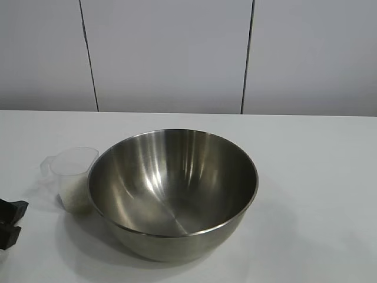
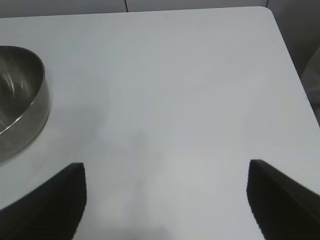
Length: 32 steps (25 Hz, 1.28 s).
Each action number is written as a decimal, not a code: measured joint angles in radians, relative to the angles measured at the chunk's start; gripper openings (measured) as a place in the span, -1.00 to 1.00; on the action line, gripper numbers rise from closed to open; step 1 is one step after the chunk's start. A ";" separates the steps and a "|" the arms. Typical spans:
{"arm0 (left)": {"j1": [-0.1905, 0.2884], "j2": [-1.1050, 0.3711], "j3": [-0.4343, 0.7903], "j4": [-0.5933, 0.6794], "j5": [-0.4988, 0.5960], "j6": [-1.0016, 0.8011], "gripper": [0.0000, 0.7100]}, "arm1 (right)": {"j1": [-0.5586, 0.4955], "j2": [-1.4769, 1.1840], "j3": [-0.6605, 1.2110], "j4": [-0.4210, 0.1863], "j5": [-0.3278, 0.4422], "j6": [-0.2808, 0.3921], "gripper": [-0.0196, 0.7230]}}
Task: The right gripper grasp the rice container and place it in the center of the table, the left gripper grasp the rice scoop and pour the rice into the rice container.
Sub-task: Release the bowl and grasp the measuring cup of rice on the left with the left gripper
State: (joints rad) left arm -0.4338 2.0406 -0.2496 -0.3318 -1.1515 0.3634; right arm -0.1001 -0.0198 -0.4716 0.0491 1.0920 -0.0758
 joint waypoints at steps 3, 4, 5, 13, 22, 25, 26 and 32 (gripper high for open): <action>0.000 0.021 -0.025 0.000 -0.005 0.007 0.70 | 0.000 0.000 0.000 0.000 0.000 0.000 0.67; 0.002 0.027 -0.034 0.000 -0.006 0.010 0.70 | 0.000 0.000 0.000 0.000 0.000 0.000 0.67; 0.006 0.032 -0.041 0.004 -0.010 0.010 0.70 | 0.000 0.000 0.000 0.000 0.000 0.000 0.67; 0.119 0.069 -0.081 0.145 -0.033 -0.018 0.70 | 0.000 0.000 0.000 0.000 -0.001 0.000 0.67; 0.240 0.075 -0.123 0.341 -0.009 -0.086 0.70 | 0.000 0.000 0.000 0.000 -0.001 0.000 0.67; 0.250 0.075 -0.140 0.361 -0.007 -0.109 0.70 | 0.000 0.000 0.000 0.000 -0.001 0.000 0.67; 0.250 0.075 -0.144 0.362 -0.006 -0.111 0.70 | 0.000 0.000 0.000 0.000 -0.001 0.000 0.67; 0.250 0.075 -0.169 0.365 -0.005 -0.119 0.69 | 0.000 0.000 0.000 0.000 -0.001 0.000 0.66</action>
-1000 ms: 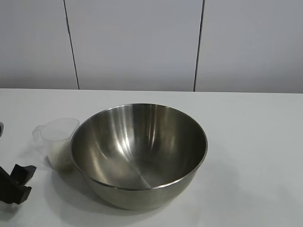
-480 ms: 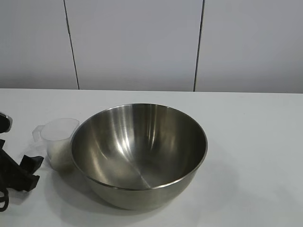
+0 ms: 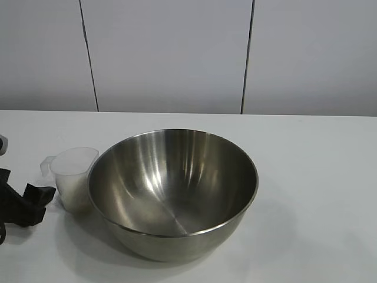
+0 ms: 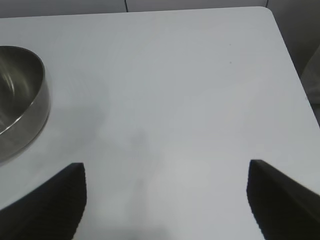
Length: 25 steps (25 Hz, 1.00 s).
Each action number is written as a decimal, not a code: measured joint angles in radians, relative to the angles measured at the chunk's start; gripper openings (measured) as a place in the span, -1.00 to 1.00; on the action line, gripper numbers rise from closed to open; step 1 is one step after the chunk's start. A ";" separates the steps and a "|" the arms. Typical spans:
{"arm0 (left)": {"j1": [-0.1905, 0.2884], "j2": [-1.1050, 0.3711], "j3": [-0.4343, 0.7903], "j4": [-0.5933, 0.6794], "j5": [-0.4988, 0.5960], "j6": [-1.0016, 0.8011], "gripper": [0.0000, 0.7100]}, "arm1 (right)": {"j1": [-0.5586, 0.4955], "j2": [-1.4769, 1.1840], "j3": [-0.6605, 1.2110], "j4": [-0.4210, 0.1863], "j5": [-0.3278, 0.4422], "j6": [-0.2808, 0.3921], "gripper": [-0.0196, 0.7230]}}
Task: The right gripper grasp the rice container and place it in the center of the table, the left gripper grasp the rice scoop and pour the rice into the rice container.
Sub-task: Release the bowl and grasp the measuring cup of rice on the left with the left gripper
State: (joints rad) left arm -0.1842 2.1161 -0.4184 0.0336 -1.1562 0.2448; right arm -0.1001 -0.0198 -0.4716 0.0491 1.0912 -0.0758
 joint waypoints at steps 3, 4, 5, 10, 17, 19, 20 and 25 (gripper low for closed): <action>0.000 0.000 -0.003 0.001 0.001 -0.011 0.69 | 0.000 0.000 0.000 0.000 0.000 0.000 0.66; 0.000 -0.001 -0.003 0.001 0.001 -0.015 0.69 | 0.000 0.000 0.000 0.000 0.000 0.000 0.66; 0.000 -0.007 -0.003 0.001 0.001 -0.016 0.69 | 0.000 0.000 0.000 0.000 0.000 0.000 0.66; 0.000 -0.026 -0.015 0.001 0.000 -0.033 0.63 | 0.000 0.000 0.000 0.000 0.000 0.000 0.66; 0.000 -0.027 -0.015 0.002 0.002 -0.053 0.07 | 0.000 0.000 0.000 0.000 0.000 0.000 0.66; 0.000 -0.040 -0.015 0.008 0.006 -0.053 -0.25 | 0.000 0.000 0.000 0.000 0.000 0.000 0.66; 0.000 -0.056 -0.015 0.014 0.006 -0.053 -0.41 | 0.000 0.000 0.000 0.000 0.000 0.000 0.66; 0.000 -0.136 -0.015 0.047 0.007 -0.053 -0.91 | 0.000 0.000 0.000 0.000 0.000 0.000 0.66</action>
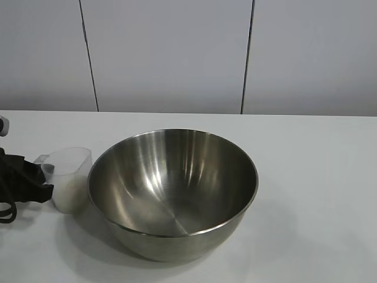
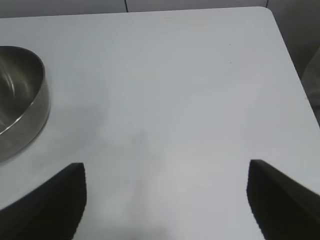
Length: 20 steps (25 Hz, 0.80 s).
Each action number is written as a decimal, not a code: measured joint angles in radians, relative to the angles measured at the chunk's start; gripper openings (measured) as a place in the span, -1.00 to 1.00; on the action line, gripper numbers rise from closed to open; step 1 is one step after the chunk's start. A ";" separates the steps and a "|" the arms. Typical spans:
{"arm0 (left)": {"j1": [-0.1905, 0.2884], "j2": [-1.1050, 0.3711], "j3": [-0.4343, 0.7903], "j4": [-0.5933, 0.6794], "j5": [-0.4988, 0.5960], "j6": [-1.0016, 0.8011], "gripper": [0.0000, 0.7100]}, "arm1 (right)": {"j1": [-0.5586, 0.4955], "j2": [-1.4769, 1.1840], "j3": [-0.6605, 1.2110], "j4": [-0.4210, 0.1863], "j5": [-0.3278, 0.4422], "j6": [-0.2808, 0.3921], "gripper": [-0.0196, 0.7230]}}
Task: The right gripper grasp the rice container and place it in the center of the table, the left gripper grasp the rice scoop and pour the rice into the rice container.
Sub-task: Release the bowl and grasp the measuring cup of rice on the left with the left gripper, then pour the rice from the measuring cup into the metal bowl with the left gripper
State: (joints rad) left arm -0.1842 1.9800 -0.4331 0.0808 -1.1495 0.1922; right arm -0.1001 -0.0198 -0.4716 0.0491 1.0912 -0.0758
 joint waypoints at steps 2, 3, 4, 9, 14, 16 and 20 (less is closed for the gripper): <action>0.000 -0.015 0.000 0.016 -0.001 0.000 -0.96 | 0.000 0.000 0.000 0.000 0.000 0.000 0.66; 0.000 -0.016 0.000 0.025 -0.001 0.000 -0.97 | 0.000 0.000 0.000 0.000 0.000 0.000 0.66; 0.000 -0.017 0.000 0.034 0.002 0.000 -0.97 | 0.000 0.000 0.000 0.000 0.000 0.000 0.66; 0.000 -0.044 -0.006 0.115 0.008 0.000 -0.97 | 0.000 0.000 0.000 -0.001 0.000 0.000 0.66; -0.016 -0.146 -0.080 0.188 0.069 0.000 -0.97 | 0.000 0.000 0.000 -0.001 0.000 0.000 0.66; -0.046 -0.196 -0.136 0.206 0.195 0.019 -0.97 | 0.000 0.000 0.000 -0.001 -0.001 0.000 0.66; -0.152 -0.266 -0.257 0.224 0.471 0.143 -0.97 | 0.000 0.000 0.000 -0.001 -0.002 0.000 0.66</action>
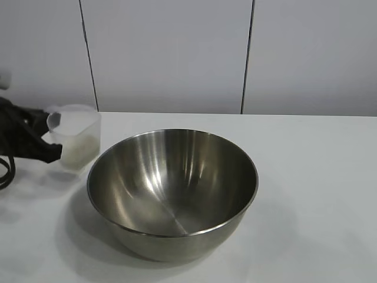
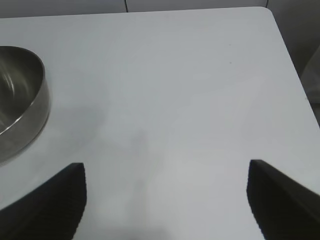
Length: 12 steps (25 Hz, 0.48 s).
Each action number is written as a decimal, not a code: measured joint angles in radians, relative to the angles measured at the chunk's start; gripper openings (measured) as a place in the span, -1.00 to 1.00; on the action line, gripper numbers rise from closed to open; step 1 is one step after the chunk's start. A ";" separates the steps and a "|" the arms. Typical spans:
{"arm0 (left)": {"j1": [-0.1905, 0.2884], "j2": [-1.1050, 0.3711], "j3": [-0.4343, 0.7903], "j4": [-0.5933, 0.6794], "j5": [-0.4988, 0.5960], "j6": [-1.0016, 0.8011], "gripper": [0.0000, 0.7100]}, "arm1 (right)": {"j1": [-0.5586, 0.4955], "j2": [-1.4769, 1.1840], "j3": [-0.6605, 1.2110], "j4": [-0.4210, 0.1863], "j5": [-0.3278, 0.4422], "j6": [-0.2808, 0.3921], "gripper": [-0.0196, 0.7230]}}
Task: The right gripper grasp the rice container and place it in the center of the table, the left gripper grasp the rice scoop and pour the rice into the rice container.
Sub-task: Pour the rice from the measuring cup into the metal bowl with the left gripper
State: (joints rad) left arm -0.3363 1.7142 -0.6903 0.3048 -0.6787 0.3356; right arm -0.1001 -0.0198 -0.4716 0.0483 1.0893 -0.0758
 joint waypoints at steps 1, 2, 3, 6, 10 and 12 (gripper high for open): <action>-0.035 -0.012 -0.041 0.000 0.076 0.053 -0.98 | 0.000 0.000 0.000 0.000 0.000 0.000 0.66; -0.066 -0.019 -0.069 0.001 0.139 0.111 -0.97 | 0.000 0.000 0.000 0.000 0.000 0.000 0.66; -0.104 -0.024 -0.095 0.001 0.207 0.172 -0.97 | 0.000 0.000 0.000 0.000 0.000 0.000 0.66; -0.205 -0.026 -0.156 -0.005 0.342 0.349 -0.97 | 0.000 0.000 0.000 0.000 0.000 0.000 0.66; -0.295 -0.026 -0.173 -0.008 0.374 0.608 -0.97 | 0.000 0.000 0.000 0.000 0.000 0.000 0.66; -0.315 -0.023 -0.173 0.016 0.375 0.808 -0.97 | 0.000 0.000 0.000 0.000 0.000 0.000 0.65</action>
State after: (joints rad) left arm -0.6509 1.6910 -0.8635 0.3211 -0.3034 1.1433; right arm -0.1001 -0.0198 -0.4716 0.0483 1.0893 -0.0758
